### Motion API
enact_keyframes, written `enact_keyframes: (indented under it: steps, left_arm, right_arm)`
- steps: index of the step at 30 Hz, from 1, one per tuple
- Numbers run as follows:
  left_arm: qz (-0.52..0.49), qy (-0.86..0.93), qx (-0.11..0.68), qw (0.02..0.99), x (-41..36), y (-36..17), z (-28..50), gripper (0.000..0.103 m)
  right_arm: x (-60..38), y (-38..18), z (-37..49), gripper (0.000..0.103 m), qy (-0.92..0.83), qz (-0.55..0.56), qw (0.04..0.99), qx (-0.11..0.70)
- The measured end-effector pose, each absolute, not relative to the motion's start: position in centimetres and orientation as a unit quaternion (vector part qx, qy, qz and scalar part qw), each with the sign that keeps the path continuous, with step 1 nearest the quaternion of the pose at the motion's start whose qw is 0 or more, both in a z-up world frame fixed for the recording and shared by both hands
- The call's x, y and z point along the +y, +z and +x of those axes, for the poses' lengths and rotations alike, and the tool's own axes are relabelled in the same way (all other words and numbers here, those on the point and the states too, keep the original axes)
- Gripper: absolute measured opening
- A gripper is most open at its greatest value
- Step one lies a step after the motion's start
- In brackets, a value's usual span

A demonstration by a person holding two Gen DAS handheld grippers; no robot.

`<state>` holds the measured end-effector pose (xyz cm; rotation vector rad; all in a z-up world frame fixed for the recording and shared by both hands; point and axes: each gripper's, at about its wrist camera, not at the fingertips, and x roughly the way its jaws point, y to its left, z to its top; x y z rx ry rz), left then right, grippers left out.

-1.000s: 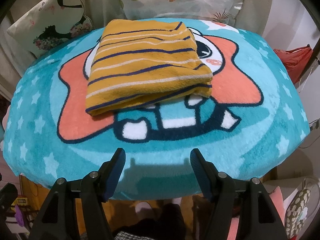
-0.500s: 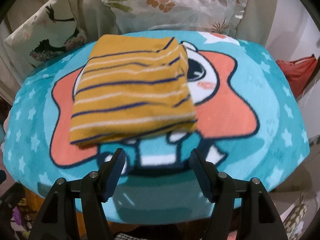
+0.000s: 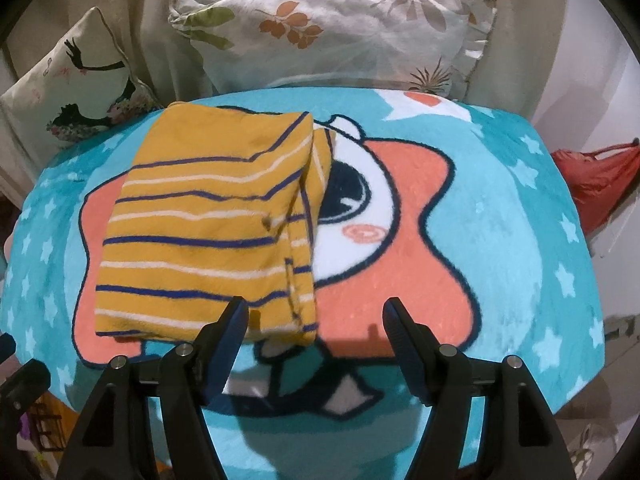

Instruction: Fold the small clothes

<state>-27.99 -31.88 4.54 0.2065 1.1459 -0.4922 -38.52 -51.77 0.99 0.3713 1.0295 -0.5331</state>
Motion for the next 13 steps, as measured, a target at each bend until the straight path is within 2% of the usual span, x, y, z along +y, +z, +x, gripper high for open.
enact_keyframes:
  steps: [8, 13]
  left_arm:
    - [0.062, -0.204, 0.56, 0.801, -31.8, 2.8, -25.5, 0.103]
    - [0.083, -0.184, 0.555, 0.807, -32.8, 3.1, -25.8, 0.103]
  right_arm:
    - [-52.8, 0.7, -37.7, 0.074, -0.223, 0.166, 0.828, 0.487]
    - [-52.6, 0.3, -37.3, 0.074, -0.206, 0.154, 0.829, 0.496]
